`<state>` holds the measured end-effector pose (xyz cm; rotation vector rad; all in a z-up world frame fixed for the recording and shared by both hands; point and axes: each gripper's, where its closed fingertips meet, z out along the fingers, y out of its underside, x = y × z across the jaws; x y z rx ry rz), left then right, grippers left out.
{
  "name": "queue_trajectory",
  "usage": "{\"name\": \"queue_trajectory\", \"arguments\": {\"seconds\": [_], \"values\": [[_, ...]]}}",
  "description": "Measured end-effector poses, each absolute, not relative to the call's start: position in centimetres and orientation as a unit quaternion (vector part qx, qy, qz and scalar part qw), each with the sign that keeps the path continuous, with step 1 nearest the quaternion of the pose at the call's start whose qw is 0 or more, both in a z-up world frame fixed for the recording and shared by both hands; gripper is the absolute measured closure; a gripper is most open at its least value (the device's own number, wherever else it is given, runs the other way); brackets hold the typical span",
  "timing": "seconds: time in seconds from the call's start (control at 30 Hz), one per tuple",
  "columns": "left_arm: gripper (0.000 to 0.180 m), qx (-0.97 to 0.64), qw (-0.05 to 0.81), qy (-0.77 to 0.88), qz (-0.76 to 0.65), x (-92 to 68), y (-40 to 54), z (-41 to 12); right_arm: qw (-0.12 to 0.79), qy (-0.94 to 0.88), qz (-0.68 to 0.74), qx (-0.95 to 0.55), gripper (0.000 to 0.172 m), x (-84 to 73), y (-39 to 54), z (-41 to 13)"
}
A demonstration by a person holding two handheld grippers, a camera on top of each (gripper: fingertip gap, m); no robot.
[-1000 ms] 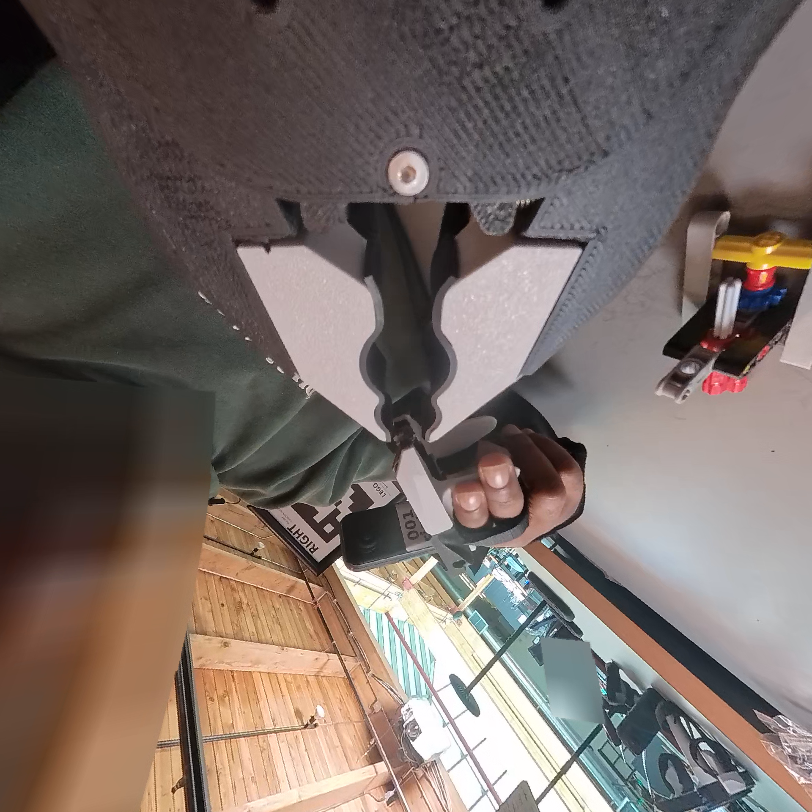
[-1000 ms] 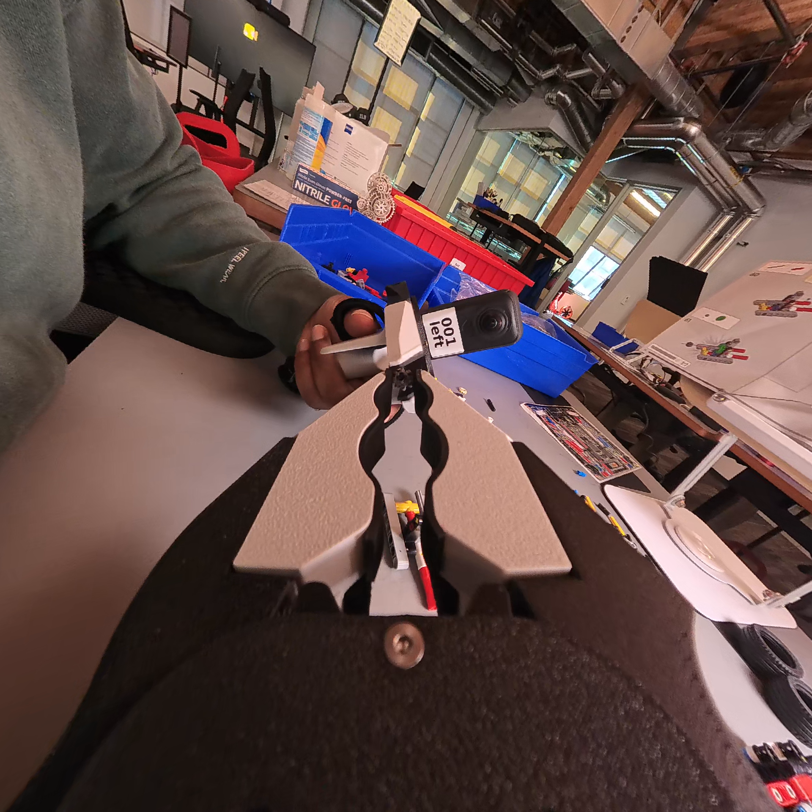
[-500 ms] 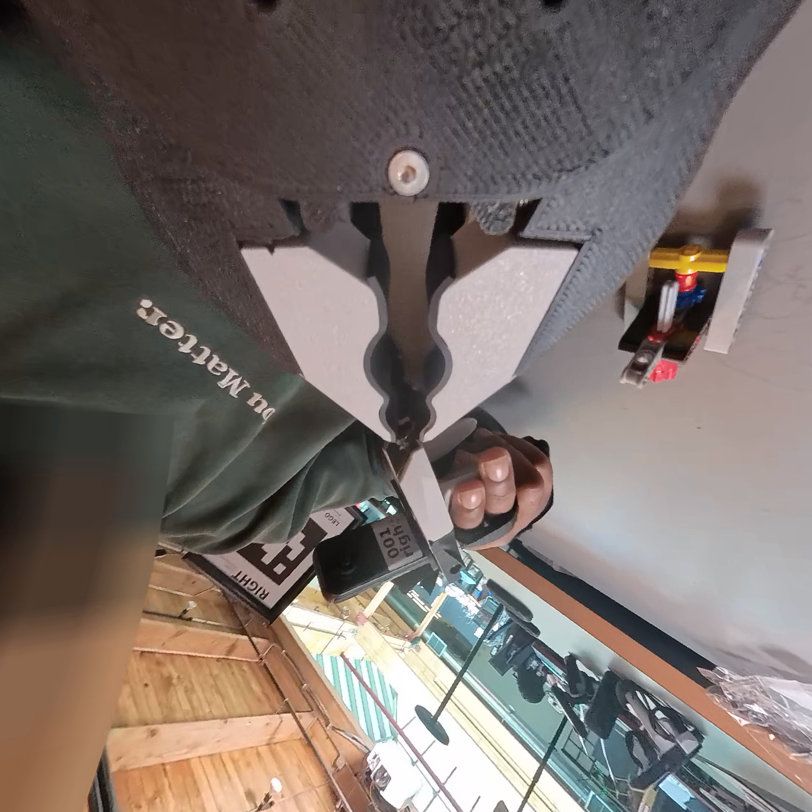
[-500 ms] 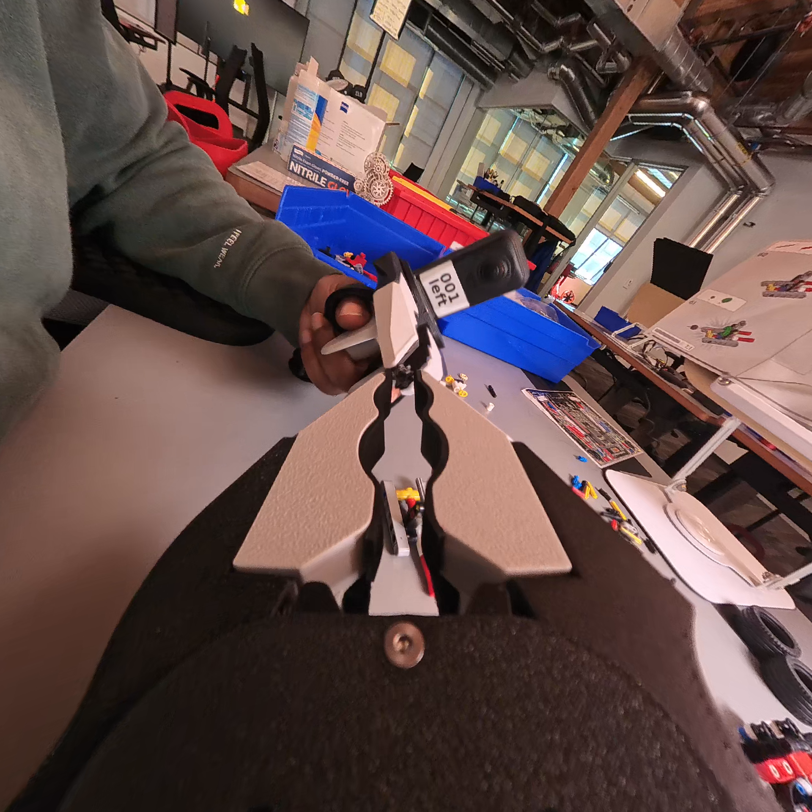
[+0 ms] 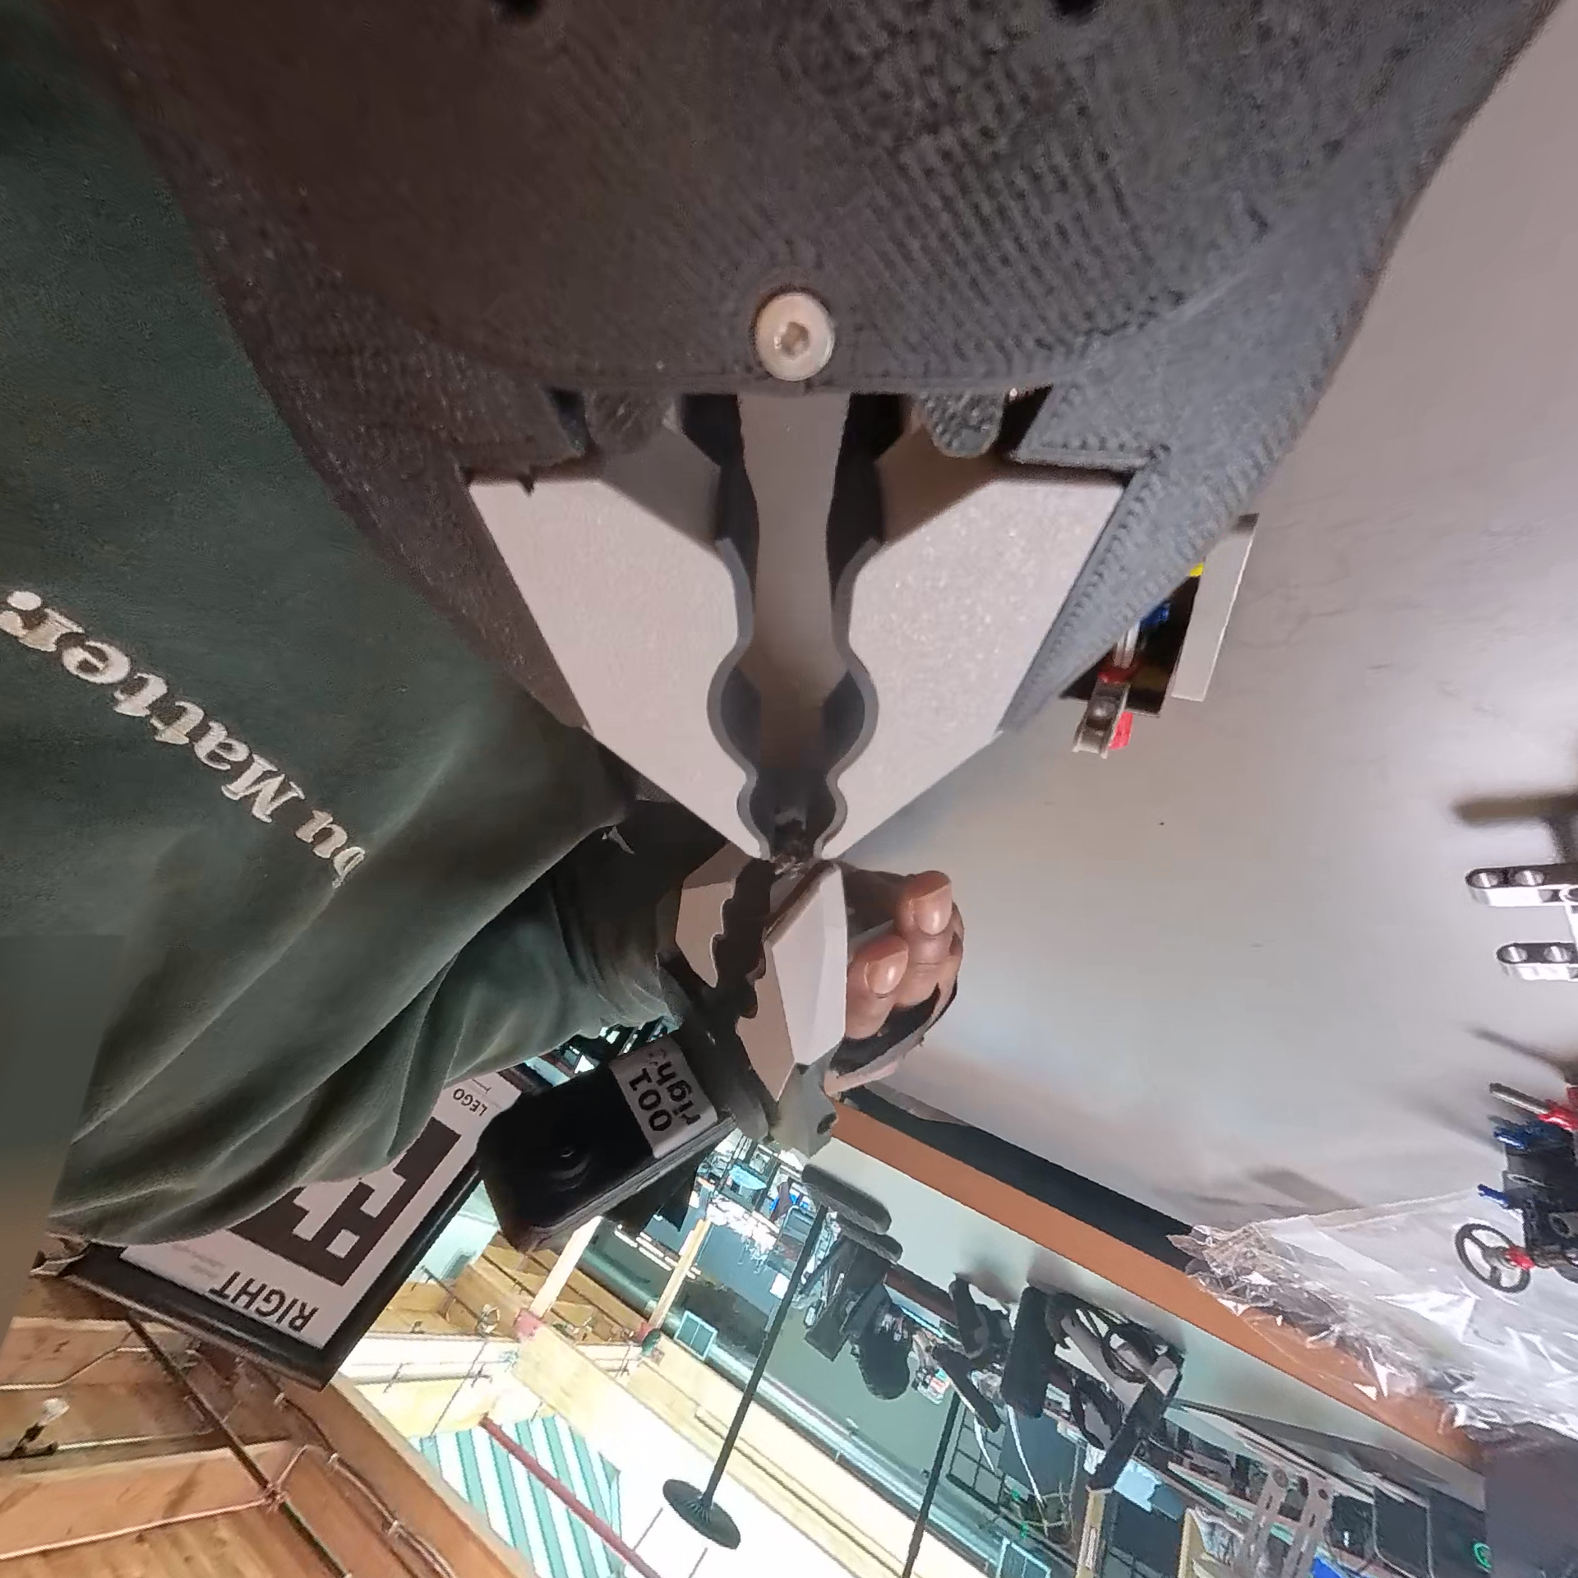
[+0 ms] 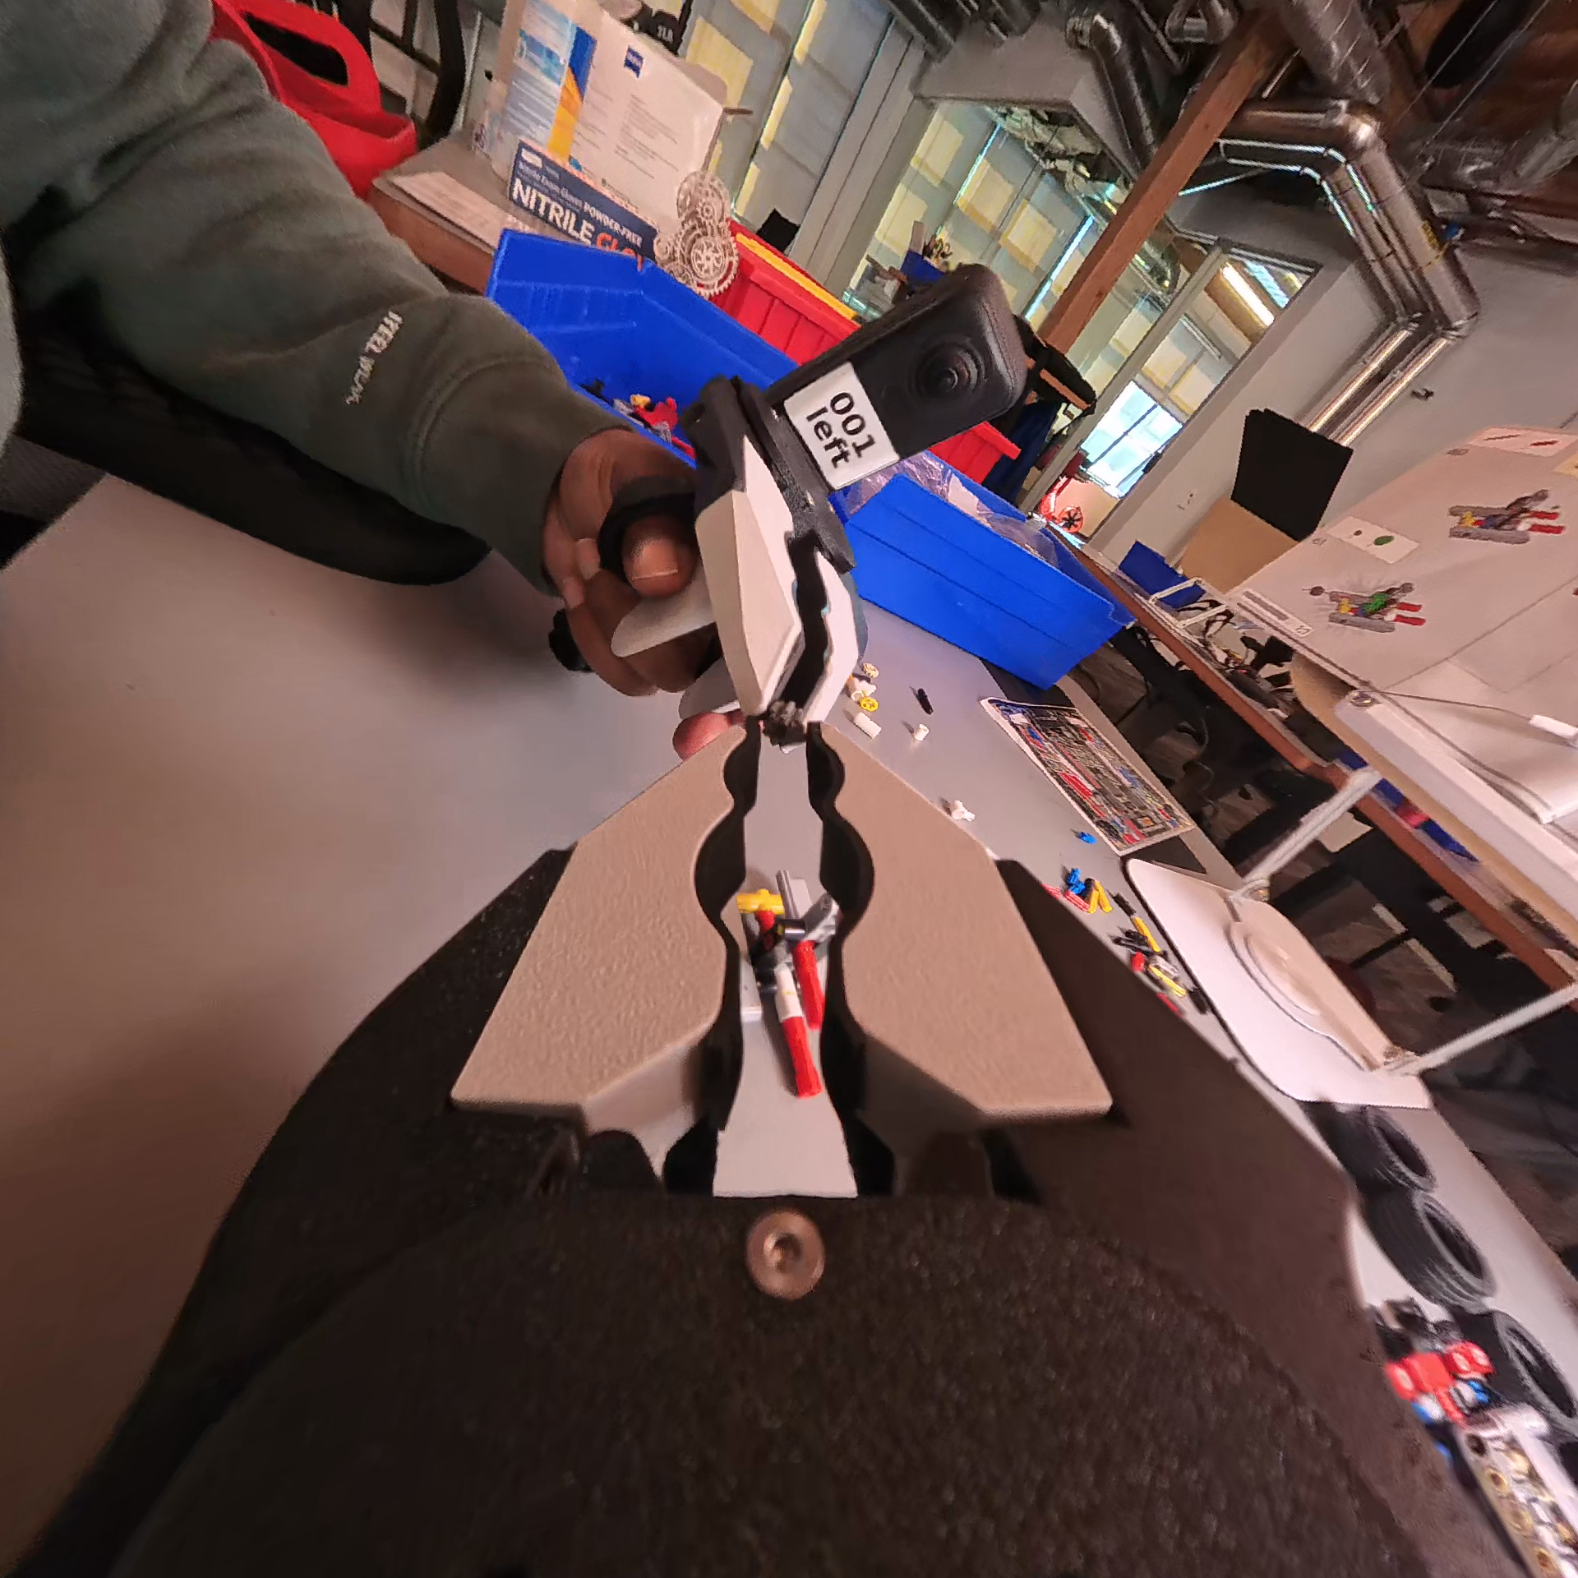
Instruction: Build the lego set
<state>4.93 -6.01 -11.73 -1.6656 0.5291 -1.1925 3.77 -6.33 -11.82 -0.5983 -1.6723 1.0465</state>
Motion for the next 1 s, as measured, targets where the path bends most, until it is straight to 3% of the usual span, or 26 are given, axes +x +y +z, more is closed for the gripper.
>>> {"name": "queue_trajectory", "arguments": {"seconds": [0.33, 1.0], "values": [[0.175, -0.725, 0.448, 0.174, -0.493, 4.5, -5.2, -13.6, 0.54, -0.731, 0.349, -0.229, 0.165, 3.3, -5.5, -13.7], [0.175, -0.747, 0.444, 0.168, -0.466, 4.1, -4.8, -14.7, 0.524, -0.732, 0.351, -0.256, 0.165, 2.8, -5.0, -14.7]]}}
